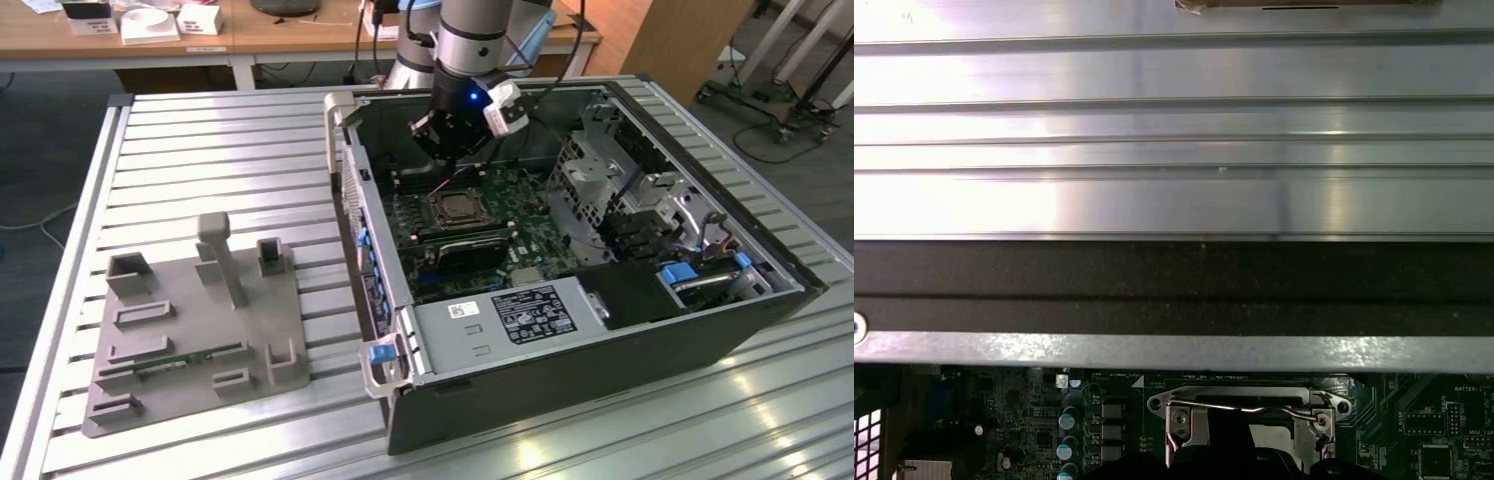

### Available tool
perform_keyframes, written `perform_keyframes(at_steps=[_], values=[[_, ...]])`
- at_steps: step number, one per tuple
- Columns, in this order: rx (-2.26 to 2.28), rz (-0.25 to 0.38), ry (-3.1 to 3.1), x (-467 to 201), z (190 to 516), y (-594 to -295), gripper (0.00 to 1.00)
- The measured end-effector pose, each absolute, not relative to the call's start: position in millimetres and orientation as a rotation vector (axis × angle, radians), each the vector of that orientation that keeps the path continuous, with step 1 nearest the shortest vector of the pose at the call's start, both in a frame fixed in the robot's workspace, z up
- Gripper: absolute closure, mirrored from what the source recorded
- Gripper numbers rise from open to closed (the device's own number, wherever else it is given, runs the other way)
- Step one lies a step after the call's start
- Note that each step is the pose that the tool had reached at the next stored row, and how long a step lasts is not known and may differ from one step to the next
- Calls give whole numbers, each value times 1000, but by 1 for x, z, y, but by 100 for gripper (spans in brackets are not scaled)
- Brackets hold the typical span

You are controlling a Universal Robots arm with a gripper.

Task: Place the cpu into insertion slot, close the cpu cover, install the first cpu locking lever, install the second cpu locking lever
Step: 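Install the first cpu locking lever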

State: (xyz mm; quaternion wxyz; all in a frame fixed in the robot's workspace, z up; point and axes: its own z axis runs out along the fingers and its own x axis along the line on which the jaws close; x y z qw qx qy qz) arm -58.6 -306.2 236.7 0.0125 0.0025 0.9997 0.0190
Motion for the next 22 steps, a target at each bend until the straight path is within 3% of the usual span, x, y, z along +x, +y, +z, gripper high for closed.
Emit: perform_keyframes(at_steps=[22], values=[[-20,59,3116,-58,232,-304,89]])
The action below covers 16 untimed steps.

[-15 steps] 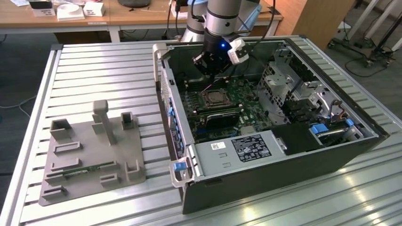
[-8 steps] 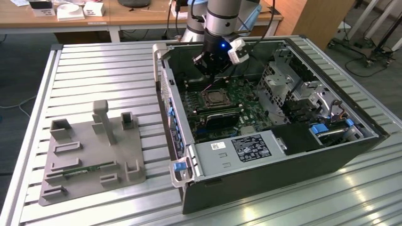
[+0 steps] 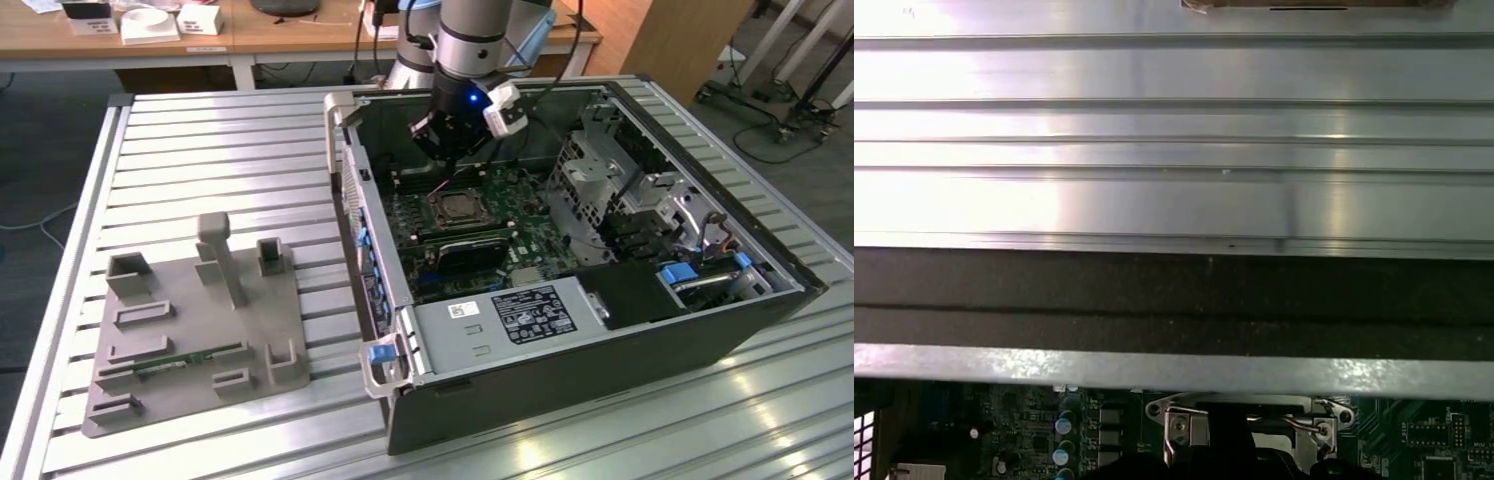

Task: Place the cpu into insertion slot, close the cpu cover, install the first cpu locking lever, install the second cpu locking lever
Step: 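Install the first cpu locking lever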

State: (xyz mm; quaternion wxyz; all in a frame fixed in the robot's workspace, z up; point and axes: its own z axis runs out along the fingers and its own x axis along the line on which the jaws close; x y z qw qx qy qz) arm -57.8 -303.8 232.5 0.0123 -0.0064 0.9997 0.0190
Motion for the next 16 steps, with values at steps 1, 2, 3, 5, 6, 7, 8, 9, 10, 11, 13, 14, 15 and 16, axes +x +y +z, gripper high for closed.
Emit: perform_keyframes(at_steps=[1,2,3,5,6,7,8,9,10,11,13,14,15,16], values=[[-21,59,3116,-57,232,-303,89],[-21,59,3116,-57,231,-303,89],[-21,59,3116,-56,230,-303,89],[-21,59,3117,-54,228,-303,89],[-21,60,3117,-53,227,-302,89],[-21,60,3117,-52,226,-302,89],[-21,60,3117,-51,225,-302,89],[-21,59,3117,-50,224,-302,89],[-21,59,3117,-49,224,-301,89],[-21,59,3117,-48,223,-301,89],[-21,59,3117,-46,221,-301,89],[-21,59,3117,-45,220,-301,89],[-21,59,3117,-45,219,-300,89],[-21,59,3117,-44,218,-300,89]])
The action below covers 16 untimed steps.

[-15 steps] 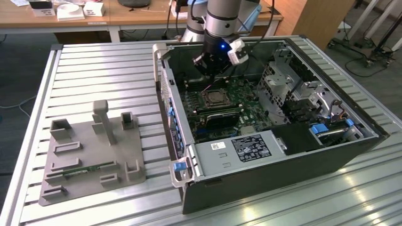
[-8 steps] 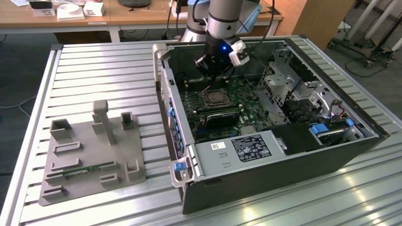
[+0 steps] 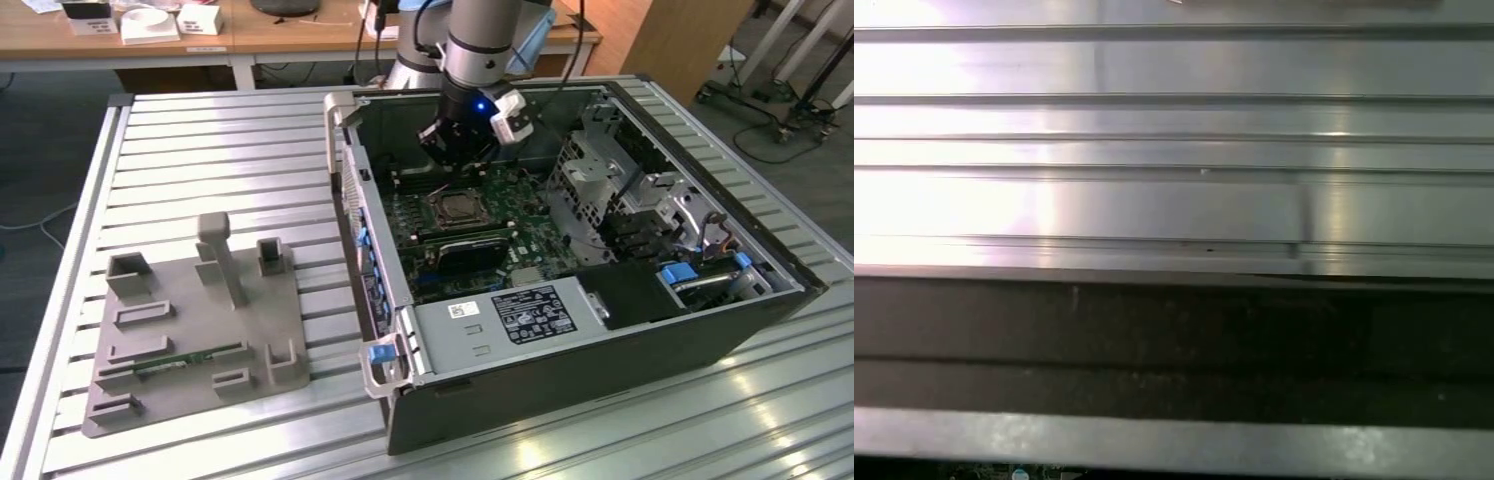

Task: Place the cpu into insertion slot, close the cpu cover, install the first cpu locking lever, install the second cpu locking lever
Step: 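Install the first cpu locking lever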

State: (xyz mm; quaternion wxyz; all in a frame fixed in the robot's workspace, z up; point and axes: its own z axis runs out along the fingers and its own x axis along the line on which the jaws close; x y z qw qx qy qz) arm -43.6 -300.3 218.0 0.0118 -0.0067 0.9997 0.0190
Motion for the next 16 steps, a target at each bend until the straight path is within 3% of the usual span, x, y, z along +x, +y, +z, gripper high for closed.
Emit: perform_keyframes(at_steps=[16], values=[[-21,59,3118,-30,205,-298,89]])
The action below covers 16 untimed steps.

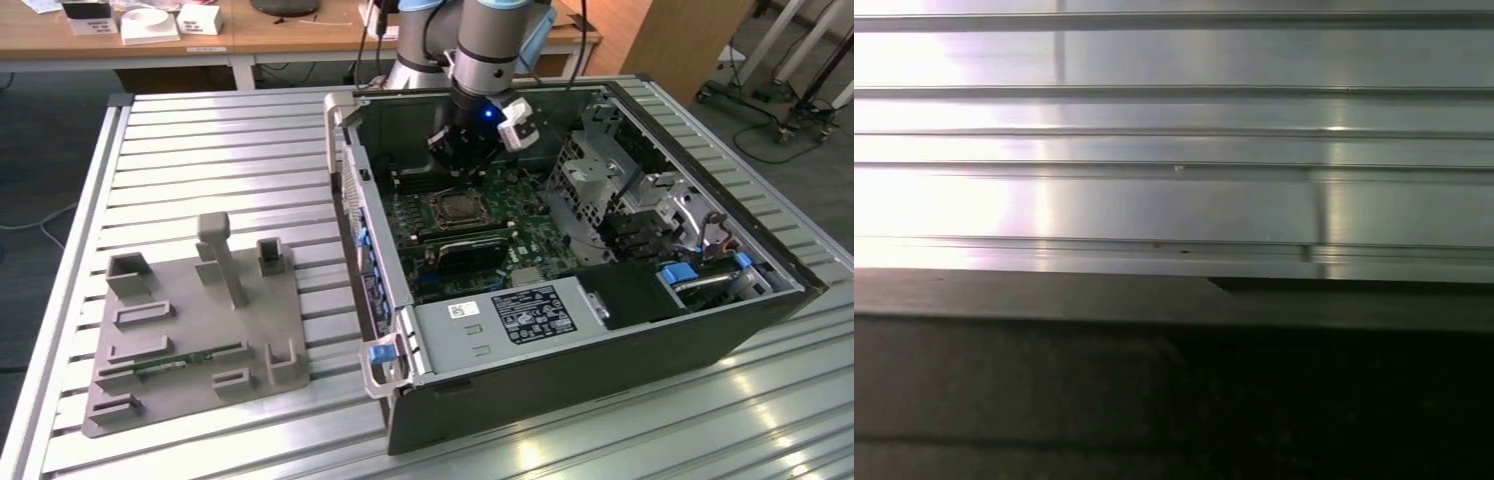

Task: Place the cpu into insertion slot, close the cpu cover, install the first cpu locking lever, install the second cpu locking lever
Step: 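Install the first cpu locking lever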

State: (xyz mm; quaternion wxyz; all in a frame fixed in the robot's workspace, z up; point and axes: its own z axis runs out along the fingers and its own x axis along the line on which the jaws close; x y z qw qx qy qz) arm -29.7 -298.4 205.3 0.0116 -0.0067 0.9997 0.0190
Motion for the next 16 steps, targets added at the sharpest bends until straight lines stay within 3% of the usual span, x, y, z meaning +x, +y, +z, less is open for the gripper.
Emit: perform_keyframes(at_steps=[16], values=[[-21,58,3118,-27,202,-298,89]])
